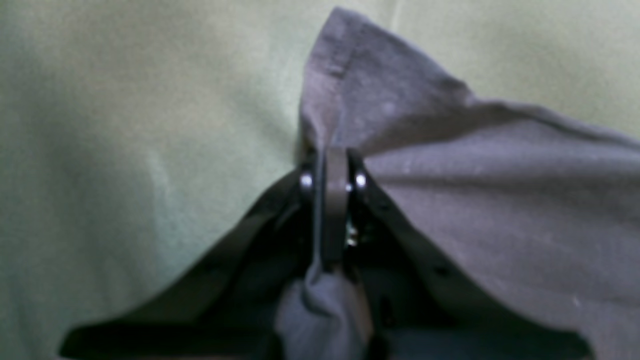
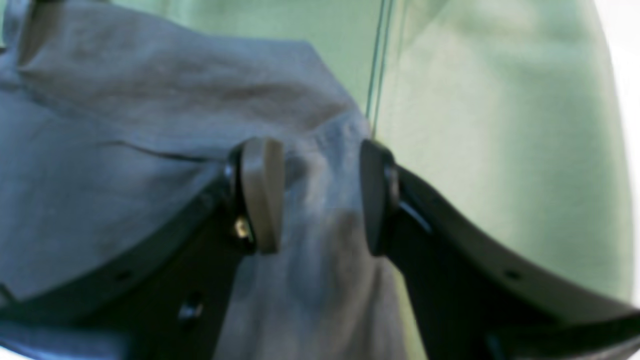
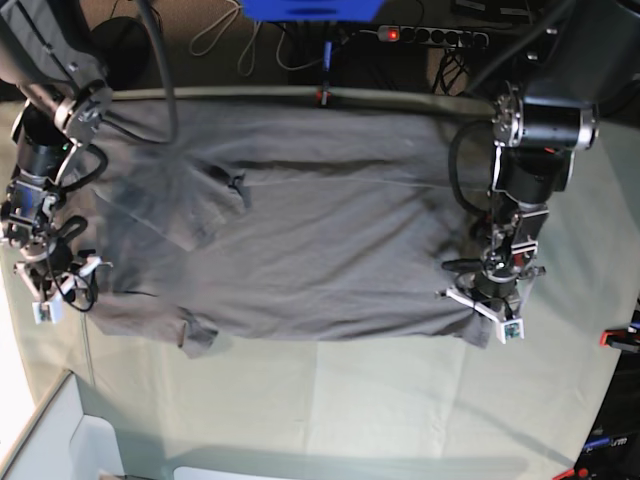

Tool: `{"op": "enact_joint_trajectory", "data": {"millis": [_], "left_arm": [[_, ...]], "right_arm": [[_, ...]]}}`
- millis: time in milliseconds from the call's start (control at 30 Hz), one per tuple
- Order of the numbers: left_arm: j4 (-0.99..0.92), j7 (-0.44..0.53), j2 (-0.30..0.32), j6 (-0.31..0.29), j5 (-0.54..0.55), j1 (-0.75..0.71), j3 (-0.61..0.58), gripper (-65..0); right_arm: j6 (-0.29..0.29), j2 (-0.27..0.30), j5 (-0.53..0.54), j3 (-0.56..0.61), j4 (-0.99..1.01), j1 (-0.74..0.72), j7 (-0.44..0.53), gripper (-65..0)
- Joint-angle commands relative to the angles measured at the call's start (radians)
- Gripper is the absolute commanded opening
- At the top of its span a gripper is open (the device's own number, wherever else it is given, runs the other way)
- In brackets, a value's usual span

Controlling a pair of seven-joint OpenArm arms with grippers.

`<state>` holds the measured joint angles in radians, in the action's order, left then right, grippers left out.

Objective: Layout the t-shirt on the table in an organized manner, then fold the t-shirt properly
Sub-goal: 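Grasp the shirt's hem corners with both grippers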

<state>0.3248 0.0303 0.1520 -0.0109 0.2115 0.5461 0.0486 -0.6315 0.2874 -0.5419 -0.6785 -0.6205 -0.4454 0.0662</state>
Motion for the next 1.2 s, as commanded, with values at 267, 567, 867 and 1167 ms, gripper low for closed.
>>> {"op": "enact_joint_trajectory", "data": {"millis": [267,567,867,1167], "left_arm": [[0.004,-0.031,0.005,-0.002,-0.007,0.01,-0.003,-65.0],[0.0,-0.031,0.01,-0.002,-0.007,0.01,-0.003,-65.0],[0.0,-0.031,0.01,-0.002,-0.007,0.01,-0.003,-65.0],[-0.002,-0.031,0.01,-0.002,-0.007,0.01,-0.003,-65.0]], "right_arm": [[0.14,0.128,0.015,-0.004,0.273,-0.059,0.254,-39.3],[0.14,0.148,0.015,-0.002,0.317,-0.091,0.271,-39.3],[0.14,0.143,0.015,-0.007,0.319,-0.085,0.271,-39.3],[0.141,0.143,0.018,-0.008,0.319,-0.082,0.264,-39.3]]}}
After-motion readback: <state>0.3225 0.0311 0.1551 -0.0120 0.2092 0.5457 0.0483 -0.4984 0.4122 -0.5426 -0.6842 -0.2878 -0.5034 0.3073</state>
